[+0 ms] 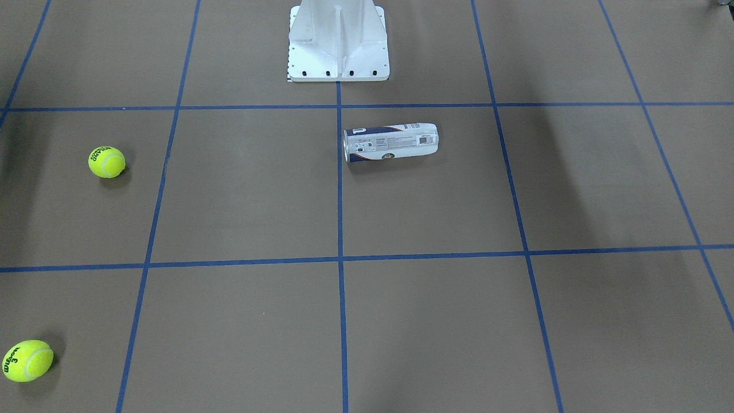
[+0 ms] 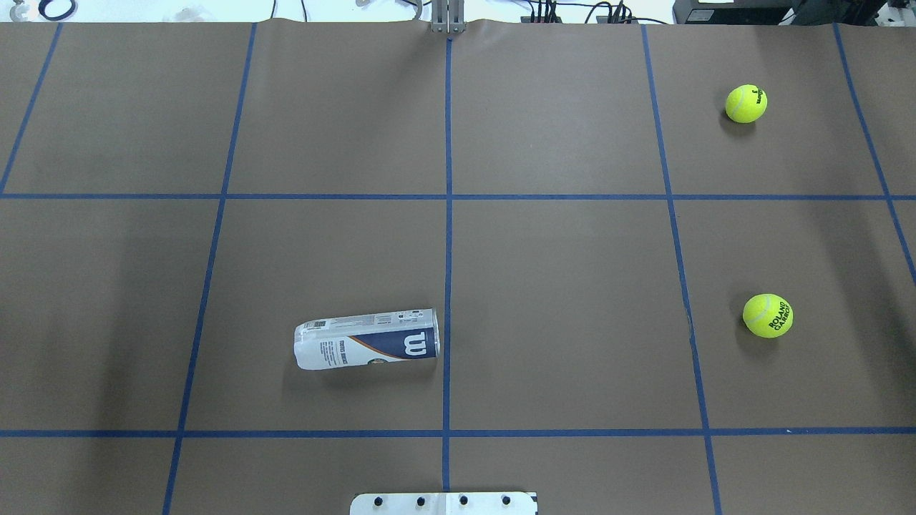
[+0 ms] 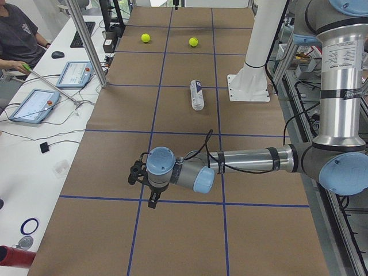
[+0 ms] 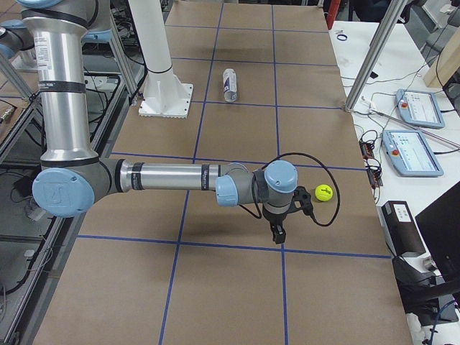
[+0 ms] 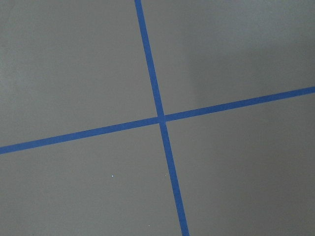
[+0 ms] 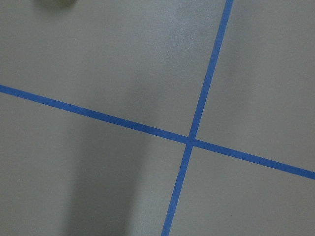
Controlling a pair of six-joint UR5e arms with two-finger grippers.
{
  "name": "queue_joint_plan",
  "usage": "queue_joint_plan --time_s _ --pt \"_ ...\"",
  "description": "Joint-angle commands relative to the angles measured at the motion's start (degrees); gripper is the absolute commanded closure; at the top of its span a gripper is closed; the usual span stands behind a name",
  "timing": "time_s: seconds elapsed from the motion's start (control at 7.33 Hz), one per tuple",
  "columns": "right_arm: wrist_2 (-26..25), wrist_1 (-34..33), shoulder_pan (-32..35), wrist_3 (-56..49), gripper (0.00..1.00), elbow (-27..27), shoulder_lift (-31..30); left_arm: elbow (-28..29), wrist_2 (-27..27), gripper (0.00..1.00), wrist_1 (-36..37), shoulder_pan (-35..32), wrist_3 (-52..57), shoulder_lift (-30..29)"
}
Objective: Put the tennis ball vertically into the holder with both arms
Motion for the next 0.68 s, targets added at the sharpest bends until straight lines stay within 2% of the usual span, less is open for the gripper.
queue_joint_plan --time_s 0.0,0.55 --pt "0.0 0.0 -0.1 0.0 0.0 0.0 0.1 0.0 0.5 0.0 -0.8 0.6 -0.1 -0.1" --pt "0.1 0.0 -0.1 0.2 0.0 0.3 0.1 -0.4 -0.7 0.0 -1.4 1.9 -2.2 0.6"
